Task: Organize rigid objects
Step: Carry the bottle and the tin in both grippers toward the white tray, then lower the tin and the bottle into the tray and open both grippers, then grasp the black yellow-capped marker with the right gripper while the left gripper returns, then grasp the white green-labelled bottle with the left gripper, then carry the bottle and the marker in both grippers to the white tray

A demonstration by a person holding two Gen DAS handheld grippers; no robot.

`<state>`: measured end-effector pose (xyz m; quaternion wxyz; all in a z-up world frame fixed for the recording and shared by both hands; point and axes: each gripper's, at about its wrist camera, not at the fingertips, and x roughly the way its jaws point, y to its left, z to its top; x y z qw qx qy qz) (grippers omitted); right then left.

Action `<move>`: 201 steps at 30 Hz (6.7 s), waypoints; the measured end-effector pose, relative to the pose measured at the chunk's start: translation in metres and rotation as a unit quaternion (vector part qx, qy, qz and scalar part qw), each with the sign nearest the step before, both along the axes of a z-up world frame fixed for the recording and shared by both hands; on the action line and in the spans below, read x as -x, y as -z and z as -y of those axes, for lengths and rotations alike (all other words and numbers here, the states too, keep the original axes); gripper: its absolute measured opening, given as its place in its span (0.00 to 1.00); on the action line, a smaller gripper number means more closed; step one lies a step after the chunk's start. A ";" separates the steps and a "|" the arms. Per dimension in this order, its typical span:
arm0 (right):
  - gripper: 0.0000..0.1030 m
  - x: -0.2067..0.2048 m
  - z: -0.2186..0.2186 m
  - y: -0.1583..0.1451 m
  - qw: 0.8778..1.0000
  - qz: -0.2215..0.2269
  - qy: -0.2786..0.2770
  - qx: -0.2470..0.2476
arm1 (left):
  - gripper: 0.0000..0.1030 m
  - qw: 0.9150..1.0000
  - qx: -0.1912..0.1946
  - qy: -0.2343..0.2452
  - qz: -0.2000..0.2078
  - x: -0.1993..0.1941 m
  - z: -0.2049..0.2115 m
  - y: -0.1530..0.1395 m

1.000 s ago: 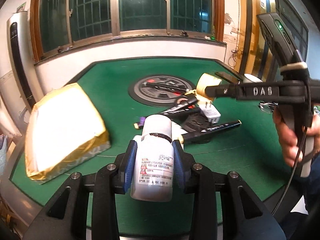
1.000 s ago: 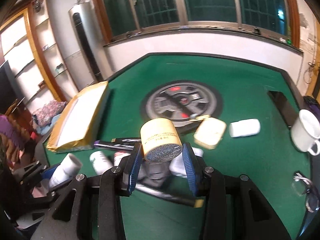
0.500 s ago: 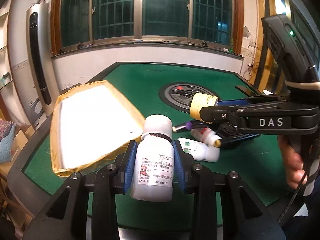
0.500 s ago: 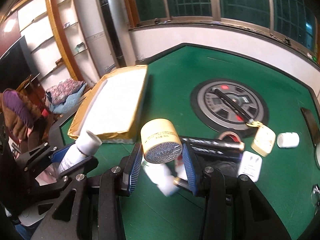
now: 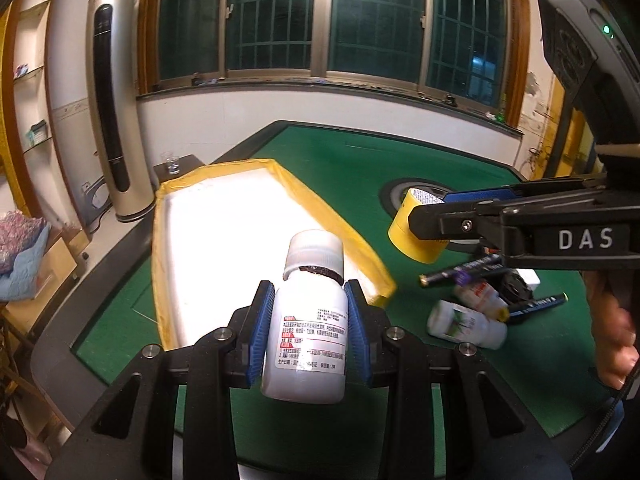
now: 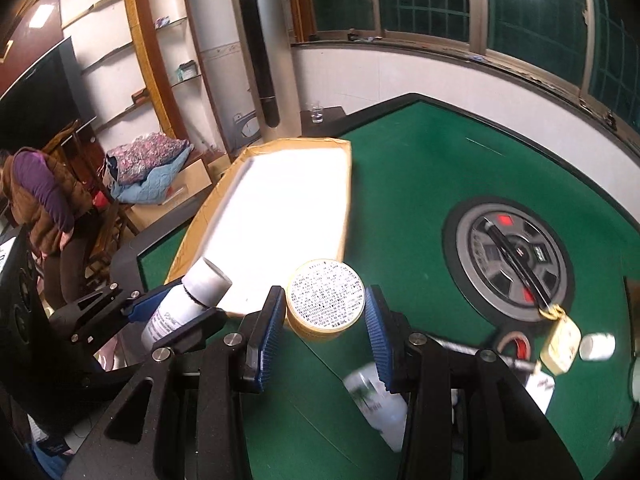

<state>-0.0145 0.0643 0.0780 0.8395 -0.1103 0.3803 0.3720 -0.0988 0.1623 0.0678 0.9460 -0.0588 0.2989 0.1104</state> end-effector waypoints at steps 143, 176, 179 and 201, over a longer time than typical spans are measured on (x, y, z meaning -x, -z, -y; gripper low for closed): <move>0.14 0.034 0.156 0.086 0.988 -0.121 -0.048 0.086 | 0.61 0.984 0.047 0.125 -0.118 -0.020 0.096 0.019; 0.13 0.003 0.181 0.090 0.981 -0.196 0.001 0.009 | 0.61 0.915 -0.074 0.342 -0.202 -0.009 0.108 0.035; 0.13 0.003 0.178 0.091 0.980 -0.197 0.001 0.010 | 0.61 0.914 -0.075 0.338 -0.213 -0.002 0.101 0.037; 0.13 0.008 0.172 0.093 0.982 -0.187 -0.003 0.019 | 0.62 0.889 -0.101 0.378 -0.240 0.014 0.076 0.026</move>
